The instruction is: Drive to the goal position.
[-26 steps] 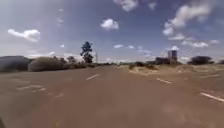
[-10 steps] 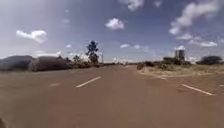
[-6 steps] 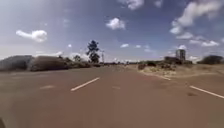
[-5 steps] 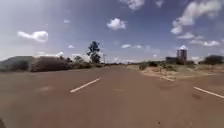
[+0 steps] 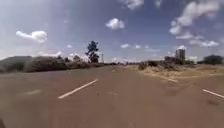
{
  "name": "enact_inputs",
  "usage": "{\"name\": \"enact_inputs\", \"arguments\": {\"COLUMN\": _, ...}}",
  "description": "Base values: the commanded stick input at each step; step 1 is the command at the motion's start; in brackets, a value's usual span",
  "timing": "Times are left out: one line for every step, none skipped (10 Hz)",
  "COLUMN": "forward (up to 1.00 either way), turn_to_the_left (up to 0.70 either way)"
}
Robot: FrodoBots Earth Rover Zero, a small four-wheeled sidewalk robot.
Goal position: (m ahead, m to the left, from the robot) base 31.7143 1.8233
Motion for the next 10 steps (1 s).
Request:
{"name": "enact_inputs", "arguments": {"forward": 1.0, "turn_to_the_left": -0.29}}
{"name": "enact_inputs", "arguments": {"forward": 1.0, "turn_to_the_left": -0.19}}
{"name": "enact_inputs", "arguments": {"forward": 1.0, "turn_to_the_left": -0.06}}
{"name": "enact_inputs", "arguments": {"forward": 1.0, "turn_to_the_left": 0.01}}
{"name": "enact_inputs", "arguments": {"forward": 1.0, "turn_to_the_left": 0.01}}
{"name": "enact_inputs", "arguments": {"forward": 1.0, "turn_to_the_left": 0.01}}
{"name": "enact_inputs", "arguments": {"forward": 1.0, "turn_to_the_left": 0.01}}
{"name": "enact_inputs", "arguments": {"forward": 1.0, "turn_to_the_left": -0.26}}
{"name": "enact_inputs", "arguments": {"forward": 1.0, "turn_to_the_left": -0.39}}
{"name": "enact_inputs", "arguments": {"forward": 1.0, "turn_to_the_left": -0.39}}
